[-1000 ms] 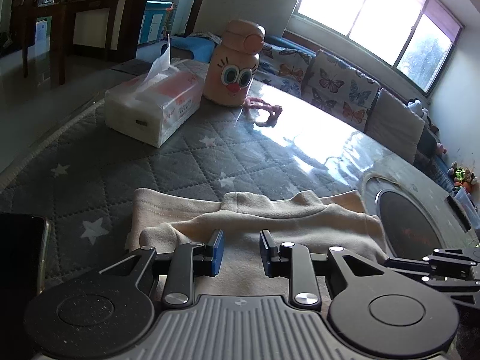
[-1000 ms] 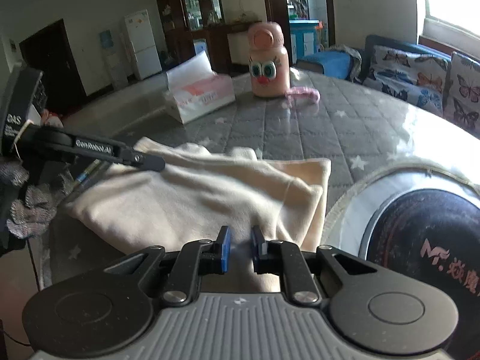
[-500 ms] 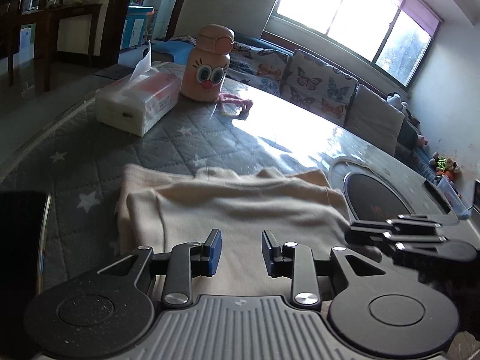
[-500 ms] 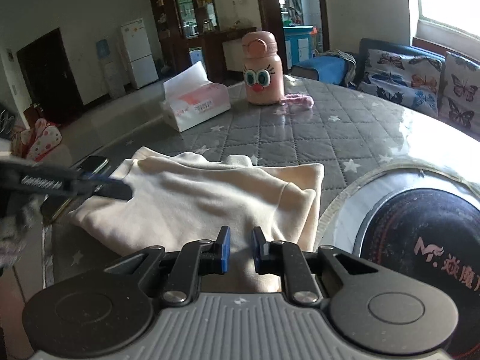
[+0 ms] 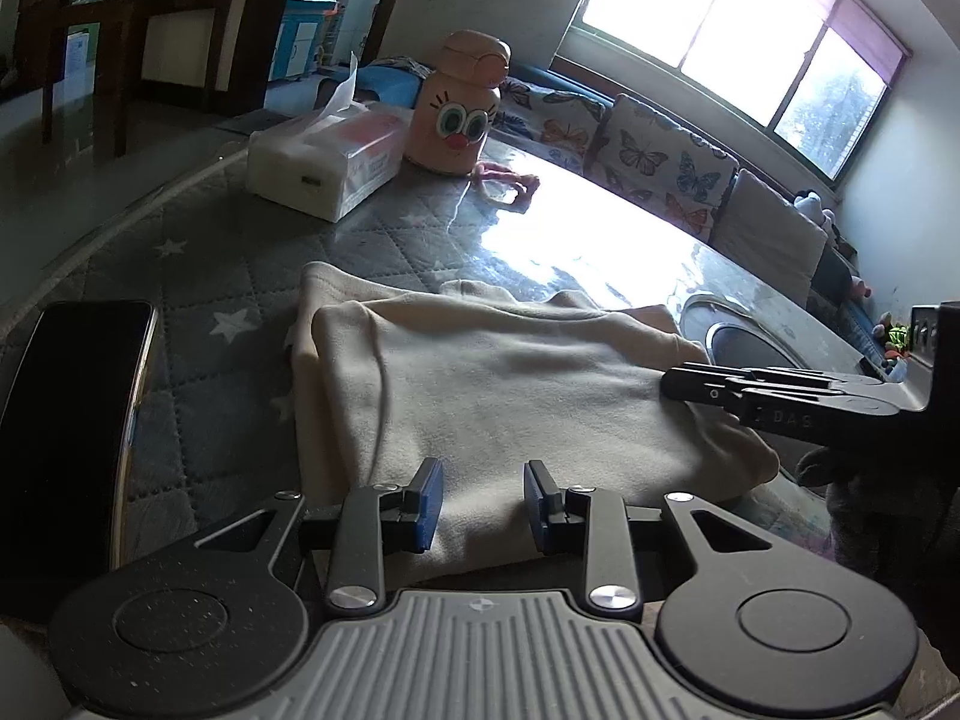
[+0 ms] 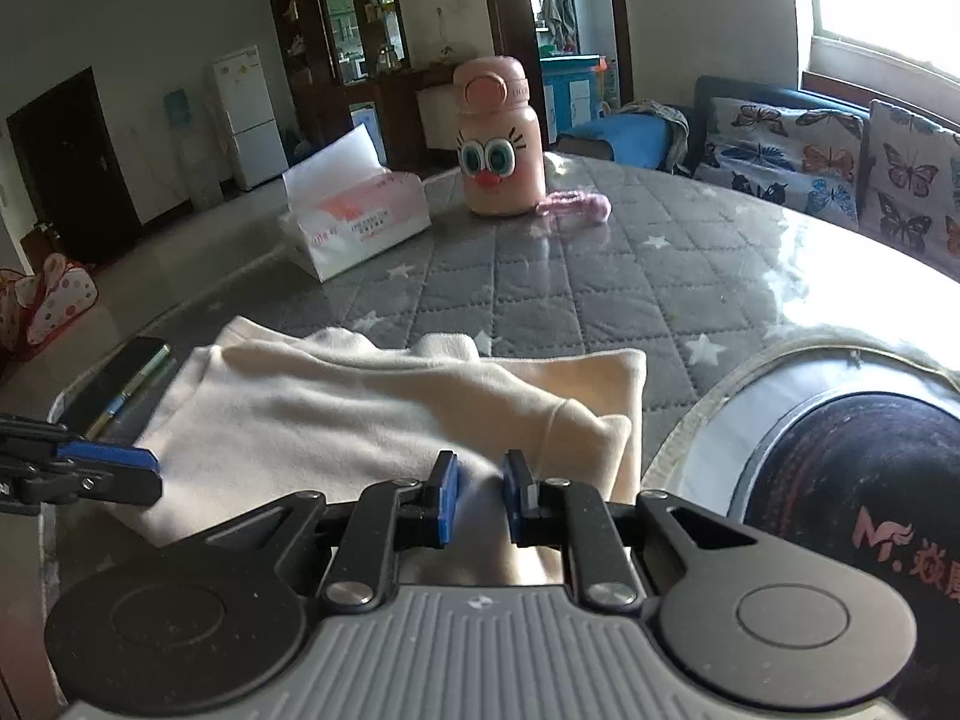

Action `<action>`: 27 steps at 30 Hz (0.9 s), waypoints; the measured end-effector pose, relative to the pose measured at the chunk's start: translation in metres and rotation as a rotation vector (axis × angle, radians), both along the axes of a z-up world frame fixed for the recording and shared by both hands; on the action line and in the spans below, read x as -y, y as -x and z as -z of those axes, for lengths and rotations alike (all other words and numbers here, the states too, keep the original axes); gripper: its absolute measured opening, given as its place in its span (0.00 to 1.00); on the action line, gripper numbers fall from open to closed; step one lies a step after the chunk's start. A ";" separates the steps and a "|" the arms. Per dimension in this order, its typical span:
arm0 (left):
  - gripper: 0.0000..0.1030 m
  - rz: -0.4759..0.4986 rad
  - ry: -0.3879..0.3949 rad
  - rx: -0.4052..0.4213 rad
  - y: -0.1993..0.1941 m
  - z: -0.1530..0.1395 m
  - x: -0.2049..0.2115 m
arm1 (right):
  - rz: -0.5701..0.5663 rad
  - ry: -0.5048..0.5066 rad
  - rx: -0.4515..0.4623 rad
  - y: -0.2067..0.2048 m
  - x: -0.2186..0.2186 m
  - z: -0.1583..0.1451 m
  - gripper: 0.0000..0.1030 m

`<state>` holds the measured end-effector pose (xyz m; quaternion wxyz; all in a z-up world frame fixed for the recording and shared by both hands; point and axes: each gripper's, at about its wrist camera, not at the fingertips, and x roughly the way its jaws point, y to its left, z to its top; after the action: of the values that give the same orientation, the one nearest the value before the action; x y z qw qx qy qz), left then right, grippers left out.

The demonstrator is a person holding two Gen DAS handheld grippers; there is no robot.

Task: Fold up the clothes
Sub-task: 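Lower the folded edge onto the bundle and flatten it with both grippers, then open both grippers and withdraw them from the folded shirt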

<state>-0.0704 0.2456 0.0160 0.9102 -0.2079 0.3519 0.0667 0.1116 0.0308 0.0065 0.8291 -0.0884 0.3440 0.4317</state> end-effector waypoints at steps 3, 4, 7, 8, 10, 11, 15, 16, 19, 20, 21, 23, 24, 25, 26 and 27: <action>0.40 0.001 -0.034 0.003 0.001 -0.003 0.006 | -0.008 -0.012 0.011 0.007 0.007 -0.008 0.22; 0.43 0.002 -0.048 0.005 0.002 -0.004 0.009 | -0.007 -0.016 0.009 0.009 0.009 -0.010 0.31; 0.50 0.000 -0.076 0.008 0.006 -0.007 0.017 | -0.005 -0.024 0.012 0.017 0.017 -0.013 0.39; 0.53 -0.002 -0.085 0.009 0.007 -0.007 0.019 | -0.003 -0.026 0.014 0.019 0.019 -0.014 0.40; 0.56 -0.007 -0.102 0.011 0.010 -0.009 0.023 | -0.002 -0.027 0.016 0.026 0.023 -0.012 0.48; 0.58 -0.010 -0.106 0.009 0.011 -0.009 0.025 | -0.001 -0.028 0.017 0.029 0.025 -0.012 0.49; 0.67 -0.020 -0.120 0.003 0.019 -0.009 0.031 | 0.002 -0.030 0.022 0.042 0.033 -0.009 0.55; 0.70 -0.023 -0.123 0.001 0.021 -0.009 0.032 | 0.002 -0.030 0.023 0.046 0.034 -0.008 0.59; 0.74 -0.030 -0.134 -0.003 0.026 -0.008 0.037 | 0.004 -0.032 0.026 0.056 0.040 -0.006 0.74; 0.77 -0.033 -0.138 -0.005 0.028 -0.008 0.039 | 0.005 -0.032 0.027 0.059 0.042 -0.006 0.75; 0.79 -0.036 -0.141 -0.006 0.030 -0.008 0.040 | 0.006 -0.033 0.029 0.062 0.044 -0.005 0.77; 0.84 -0.042 -0.152 -0.011 0.034 -0.008 0.044 | 0.007 -0.034 0.031 0.069 0.048 -0.004 0.81; 0.85 -0.045 -0.160 -0.014 0.036 -0.007 0.046 | 0.007 -0.036 0.035 0.072 0.048 -0.004 0.84; 0.86 -0.048 -0.168 -0.017 0.038 -0.006 0.047 | 0.007 -0.038 0.036 0.074 0.049 -0.004 0.86; 0.88 -0.050 -0.169 -0.016 0.041 -0.005 0.049 | 0.006 -0.039 0.037 0.076 0.049 -0.004 0.87; 0.90 -0.052 -0.167 -0.014 0.043 -0.005 0.049 | 0.006 -0.040 0.039 0.079 0.049 -0.003 0.88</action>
<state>-0.1138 0.1961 0.0211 0.9199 -0.1399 0.3460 0.1206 0.0329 -0.0185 0.0099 0.8385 -0.0790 0.3193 0.4344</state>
